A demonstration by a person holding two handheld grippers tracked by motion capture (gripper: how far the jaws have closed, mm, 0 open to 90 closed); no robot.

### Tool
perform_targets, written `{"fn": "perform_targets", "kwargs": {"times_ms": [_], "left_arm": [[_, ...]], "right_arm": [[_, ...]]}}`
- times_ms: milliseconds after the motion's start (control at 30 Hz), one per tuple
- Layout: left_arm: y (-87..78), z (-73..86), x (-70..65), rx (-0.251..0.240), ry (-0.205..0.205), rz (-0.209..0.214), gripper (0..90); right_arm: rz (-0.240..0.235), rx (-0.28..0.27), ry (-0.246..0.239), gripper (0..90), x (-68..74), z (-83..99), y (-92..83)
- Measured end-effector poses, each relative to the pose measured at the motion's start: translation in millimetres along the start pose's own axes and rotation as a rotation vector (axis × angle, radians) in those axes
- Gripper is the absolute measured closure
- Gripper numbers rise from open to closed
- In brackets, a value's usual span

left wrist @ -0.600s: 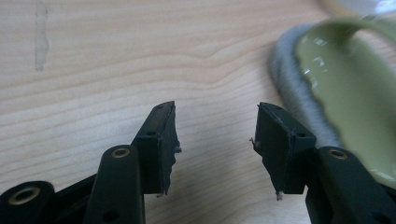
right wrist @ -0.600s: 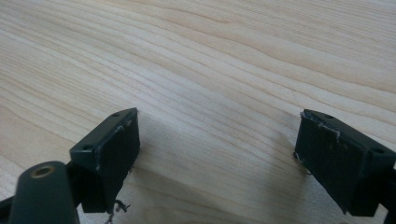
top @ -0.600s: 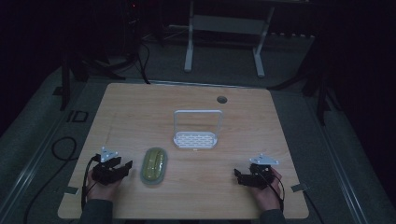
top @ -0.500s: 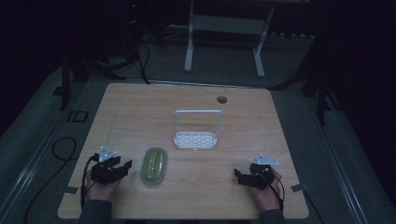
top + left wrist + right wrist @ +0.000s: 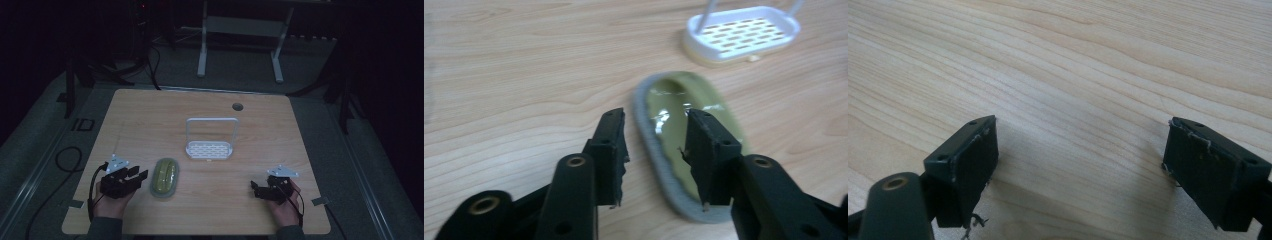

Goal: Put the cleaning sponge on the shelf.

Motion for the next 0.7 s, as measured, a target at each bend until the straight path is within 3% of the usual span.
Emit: {"fn": "perform_targets", "kwargs": {"times_ms": [367,700], "left_arm": [[-0.6,-1.5,-41.8,0.04,0.079,0.07,67.1],[14.0,16.1,-62.7,0.139,0.152,0.091,80.6]], "right_arm": [[0.0,0.0,0.0,14.0,0.0,0.0,0.0],[0.0,0.0,0.0,14.0,0.0,0.0,0.0]]}}
Point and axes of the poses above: each handheld gripper's, and its own axes: y roughly forward along the jaws, z roughly out of its underside, x roughly to its left, the point moved 9 cm from there along y, roughly forward along the jaws, and after that the axes turned 3 degrees about -z, right-handed, at the moved point
